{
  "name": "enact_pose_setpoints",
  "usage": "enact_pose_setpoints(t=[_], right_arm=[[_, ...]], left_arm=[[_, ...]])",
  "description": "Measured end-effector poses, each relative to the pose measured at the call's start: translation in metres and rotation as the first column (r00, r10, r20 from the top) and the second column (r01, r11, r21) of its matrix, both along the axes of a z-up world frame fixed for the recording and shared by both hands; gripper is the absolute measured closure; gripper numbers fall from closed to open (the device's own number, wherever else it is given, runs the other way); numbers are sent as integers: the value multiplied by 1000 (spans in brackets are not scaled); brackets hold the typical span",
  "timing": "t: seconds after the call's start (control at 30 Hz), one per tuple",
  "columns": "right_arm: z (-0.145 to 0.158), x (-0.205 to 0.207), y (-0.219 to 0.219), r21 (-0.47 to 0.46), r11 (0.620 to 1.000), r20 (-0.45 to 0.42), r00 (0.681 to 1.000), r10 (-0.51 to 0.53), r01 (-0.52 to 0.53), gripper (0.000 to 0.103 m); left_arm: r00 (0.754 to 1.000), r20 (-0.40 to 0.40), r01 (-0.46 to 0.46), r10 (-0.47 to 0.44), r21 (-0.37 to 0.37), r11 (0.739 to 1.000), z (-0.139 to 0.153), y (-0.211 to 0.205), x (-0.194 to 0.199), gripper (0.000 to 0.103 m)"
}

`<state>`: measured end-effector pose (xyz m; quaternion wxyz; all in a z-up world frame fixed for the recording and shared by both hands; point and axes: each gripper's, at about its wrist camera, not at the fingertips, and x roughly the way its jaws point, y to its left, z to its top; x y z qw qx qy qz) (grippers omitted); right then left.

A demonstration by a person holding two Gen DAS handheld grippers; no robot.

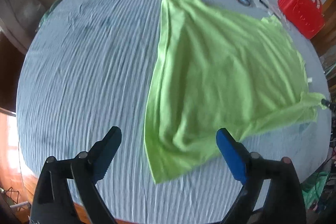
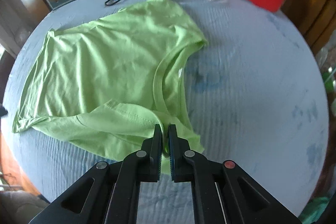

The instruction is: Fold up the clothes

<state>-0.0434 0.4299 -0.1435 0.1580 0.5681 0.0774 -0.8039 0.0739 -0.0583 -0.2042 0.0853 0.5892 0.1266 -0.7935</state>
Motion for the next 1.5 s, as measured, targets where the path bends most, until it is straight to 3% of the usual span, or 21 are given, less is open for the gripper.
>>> enact_pose_setpoints(t=[0.13,0.17,0.2,0.27,0.3,0.53,0.6,0.67,0.7,0.73,0.77,0.83,0.87,1.1,1.2,1.37,1.43,1.5], right_arm=[[-3,5,5,-20,1000,9,1000,-3,3,97],[-3,7,6,-26,1000,9,1000,-3,4,97],[-3,8,7,-29,1000,8,1000,-4,4,97],[0,10,9,-37,999,3,1000,-4,4,97],[4,12,9,-43,999,-4,1000,1,-1,97],[46,7,12,-84,996,-92,996,24,-31,97],[51,-15,9,-86,996,-103,995,13,-21,97],[49,-36,7,-93,996,-94,995,-15,6,84],[47,-44,8,-94,995,-85,996,-35,27,69],[45,-47,9,-91,994,-72,996,-60,53,60],[44,-50,10,-90,993,-60,995,-81,76,59],[42,-40,21,-118,988,-46,994,-104,98,58],[40,-33,28,-127,985,-36,992,-119,114,56],[9,11,79,-170,949,71,964,-256,264,55],[-7,20,91,-179,929,110,945,-308,323,55],[-19,18,84,-191,926,119,944,-307,325,55],[-25,11,77,-171,930,111,944,-311,326,49],[-31,3,70,-150,933,105,944,-314,327,41]], left_arm=[[996,85,12,-11,-5,1000,-34,13,10,12],[996,92,14,-12,-17,1000,-40,15,10,33],[995,97,15,-12,-30,999,-45,18,9,32],[997,70,23,-20,-30,999,-37,18,5,96],[998,59,15,-13,-24,1000,-30,17,2,99],[993,-106,39,-42,-31,999,45,3,-38,99],[994,-101,23,-27,-40,999,49,-7,-66,99],[998,-63,1,-1,-5,1000,42,-18,-95,94],[999,-40,-6,6,0,1000,39,-20,-103,90],[1000,-16,-12,12,2,1000,35,-22,-110,73],[1000,-24,-11,11,2,1000,37,-23,-109,50],[999,-54,-8,8,10,1000,42,-25,-102,23],[998,-63,-12,12,12,1000,43,-29,-101,20],[998,-8,-60,60,-47,997,1,-44,-98,21],[997,20,-77,78,-48,996,-23,-39,-95,31],[997,26,-75,78,-83,994,-41,-27,-92,31],[997,24,-75,77,-76,994,-43,-23,-91,31],[998,11,-66,67,-52,996,-39,-19,-88,58]])
